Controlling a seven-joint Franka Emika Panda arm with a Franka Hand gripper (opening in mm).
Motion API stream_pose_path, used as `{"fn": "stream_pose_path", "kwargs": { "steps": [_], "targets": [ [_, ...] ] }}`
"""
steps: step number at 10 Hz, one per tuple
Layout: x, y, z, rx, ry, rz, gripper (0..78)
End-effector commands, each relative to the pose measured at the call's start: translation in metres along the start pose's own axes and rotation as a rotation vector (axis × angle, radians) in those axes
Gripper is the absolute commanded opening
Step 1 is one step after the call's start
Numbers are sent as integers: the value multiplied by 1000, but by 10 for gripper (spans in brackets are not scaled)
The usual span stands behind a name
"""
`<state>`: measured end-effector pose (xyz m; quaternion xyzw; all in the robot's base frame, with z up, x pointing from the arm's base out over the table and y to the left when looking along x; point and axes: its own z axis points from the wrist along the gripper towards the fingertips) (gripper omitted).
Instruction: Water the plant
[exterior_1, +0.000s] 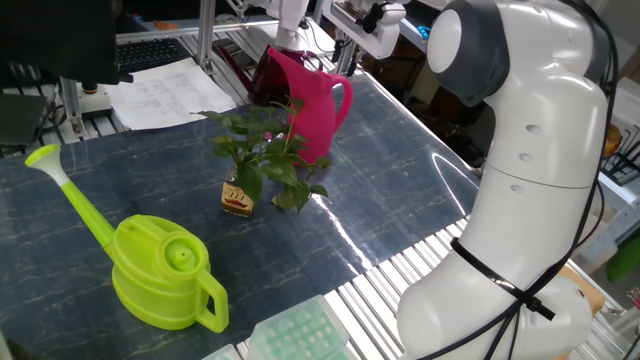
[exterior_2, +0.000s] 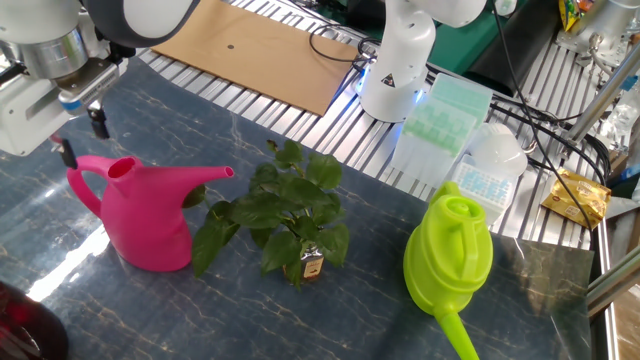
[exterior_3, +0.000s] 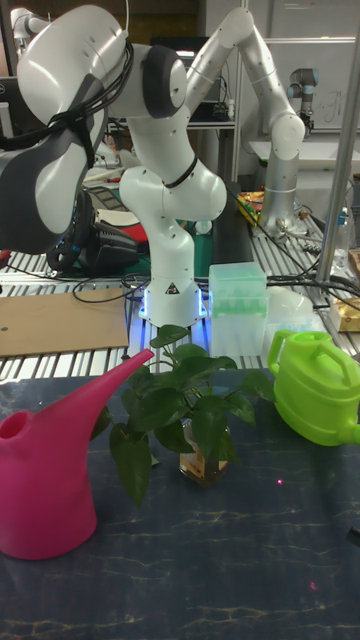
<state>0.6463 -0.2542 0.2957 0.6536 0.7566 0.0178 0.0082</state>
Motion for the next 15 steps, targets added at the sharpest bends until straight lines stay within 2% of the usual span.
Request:
{"fn": "stream_pose_path", "kwargs": {
  "steps": [1,6,7,15],
  "targets": [
    [0,0,-1,-3,2,1,774],
    [0,0,-1,-3,2,1,774],
    [3,-4,16,-7,9,-63,774],
    [7,-3,30,-20,13,-80,774]
  ]
}}
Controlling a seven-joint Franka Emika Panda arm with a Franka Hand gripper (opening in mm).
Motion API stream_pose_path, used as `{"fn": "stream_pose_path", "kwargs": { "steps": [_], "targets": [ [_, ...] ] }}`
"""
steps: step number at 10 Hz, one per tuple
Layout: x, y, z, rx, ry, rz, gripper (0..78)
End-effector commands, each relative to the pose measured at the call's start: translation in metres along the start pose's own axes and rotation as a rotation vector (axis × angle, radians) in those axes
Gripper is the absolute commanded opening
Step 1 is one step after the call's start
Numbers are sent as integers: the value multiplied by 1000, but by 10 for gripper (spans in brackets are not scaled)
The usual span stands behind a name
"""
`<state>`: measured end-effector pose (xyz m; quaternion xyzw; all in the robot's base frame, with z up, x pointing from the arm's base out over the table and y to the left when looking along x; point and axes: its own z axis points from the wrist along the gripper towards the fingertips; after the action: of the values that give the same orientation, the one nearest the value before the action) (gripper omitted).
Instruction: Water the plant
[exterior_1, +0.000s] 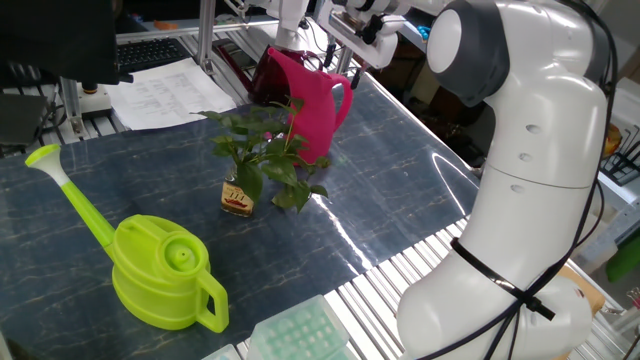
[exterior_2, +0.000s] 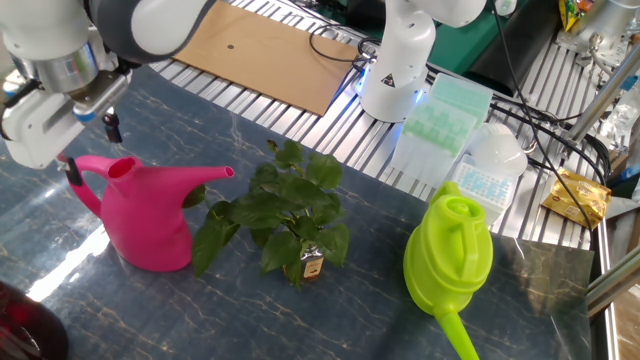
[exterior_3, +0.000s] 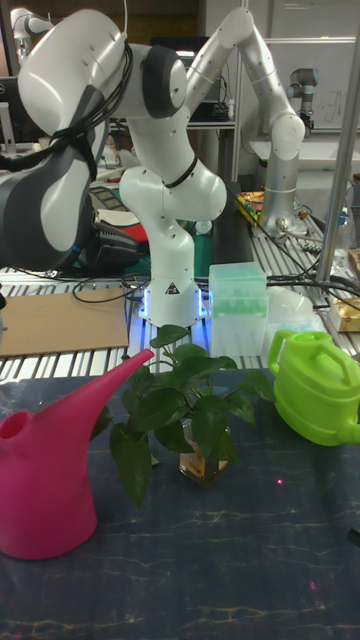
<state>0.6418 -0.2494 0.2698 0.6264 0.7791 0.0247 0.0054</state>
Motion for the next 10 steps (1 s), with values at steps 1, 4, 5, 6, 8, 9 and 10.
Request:
{"fn": "stream_pose_path", "kwargs": {
  "steps": [1,4,5,6,8,9,10],
  "targets": [
    [1,1,6,-12,-3,-15,774],
    [2,0,8,-12,5,-40,774],
    [2,-1,8,-13,7,-48,774],
    [2,-2,9,-12,6,-50,774],
    [2,-2,9,-12,7,-46,774],
    [2,-4,10,-12,5,-54,774],
    [2,-4,10,-12,6,-55,774]
  ]
}}
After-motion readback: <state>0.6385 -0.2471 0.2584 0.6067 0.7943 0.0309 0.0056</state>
